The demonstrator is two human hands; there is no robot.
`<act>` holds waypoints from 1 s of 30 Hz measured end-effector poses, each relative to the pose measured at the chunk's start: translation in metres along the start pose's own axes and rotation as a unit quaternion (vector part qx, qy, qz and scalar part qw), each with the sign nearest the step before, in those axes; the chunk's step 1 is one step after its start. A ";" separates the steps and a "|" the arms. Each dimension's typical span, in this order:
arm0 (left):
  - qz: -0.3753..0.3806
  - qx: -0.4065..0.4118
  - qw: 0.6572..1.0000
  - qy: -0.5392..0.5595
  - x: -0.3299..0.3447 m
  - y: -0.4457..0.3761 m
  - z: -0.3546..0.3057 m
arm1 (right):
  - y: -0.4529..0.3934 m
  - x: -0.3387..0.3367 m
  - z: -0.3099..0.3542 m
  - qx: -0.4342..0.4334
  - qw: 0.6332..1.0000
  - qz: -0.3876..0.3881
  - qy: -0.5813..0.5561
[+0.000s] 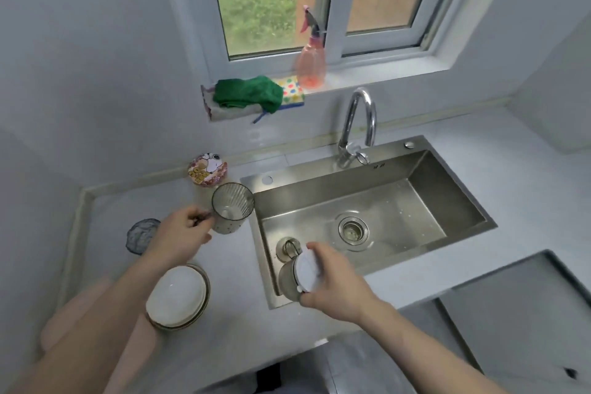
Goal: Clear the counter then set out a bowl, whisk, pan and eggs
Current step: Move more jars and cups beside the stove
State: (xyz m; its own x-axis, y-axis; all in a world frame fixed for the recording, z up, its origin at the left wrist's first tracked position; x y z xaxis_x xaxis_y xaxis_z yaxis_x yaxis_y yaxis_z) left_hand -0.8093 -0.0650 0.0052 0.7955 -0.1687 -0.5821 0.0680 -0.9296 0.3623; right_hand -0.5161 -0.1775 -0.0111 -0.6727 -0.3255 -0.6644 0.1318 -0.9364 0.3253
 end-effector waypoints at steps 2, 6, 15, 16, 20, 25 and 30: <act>0.025 0.025 0.999 0.035 0.013 0.022 -0.033 | 0.023 -0.035 -0.007 0.003 0.999 -0.032 -0.013; 0.112 0.051 0.985 0.119 0.074 0.055 -0.099 | 0.078 -0.103 -0.038 0.030 0.996 -0.085 -0.020; 0.270 0.094 0.950 0.127 0.258 0.150 -0.216 | 0.213 -0.205 -0.151 0.101 0.972 -0.207 -0.048; 0.294 0.102 0.944 0.111 0.285 0.168 -0.232 | 0.239 -0.214 -0.171 0.119 0.964 -0.228 -0.063; 0.349 0.128 0.924 0.086 0.349 0.210 -0.267 | 0.304 -0.233 -0.216 0.162 0.940 -0.285 -0.090; 0.426 0.171 0.888 0.031 0.442 0.267 -0.314 | 0.401 -0.241 -0.282 0.243 0.886 -0.376 -0.121; 0.499 0.220 0.838 -0.027 0.533 0.327 -0.356 | 0.502 -0.236 -0.330 0.322 0.808 -0.466 -0.162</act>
State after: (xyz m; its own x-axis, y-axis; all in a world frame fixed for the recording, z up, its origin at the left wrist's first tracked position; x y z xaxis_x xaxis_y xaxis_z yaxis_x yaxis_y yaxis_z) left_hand -0.1488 -0.3416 0.0731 0.2943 -0.9376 -0.1853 -0.8534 -0.3451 0.3907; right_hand -0.0503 -0.6137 0.0868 -0.4302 0.6306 -0.6460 -0.8781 -0.4583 0.1374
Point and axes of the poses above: each hand's wrist, its own y-axis away from the middle knuckle, its own x-axis out of the palm, z = x × y, the point moved 5 cm from there along -y, towards the middle knuckle, and after that the axes turned 2 degrees about z, right-handed, at the moved point
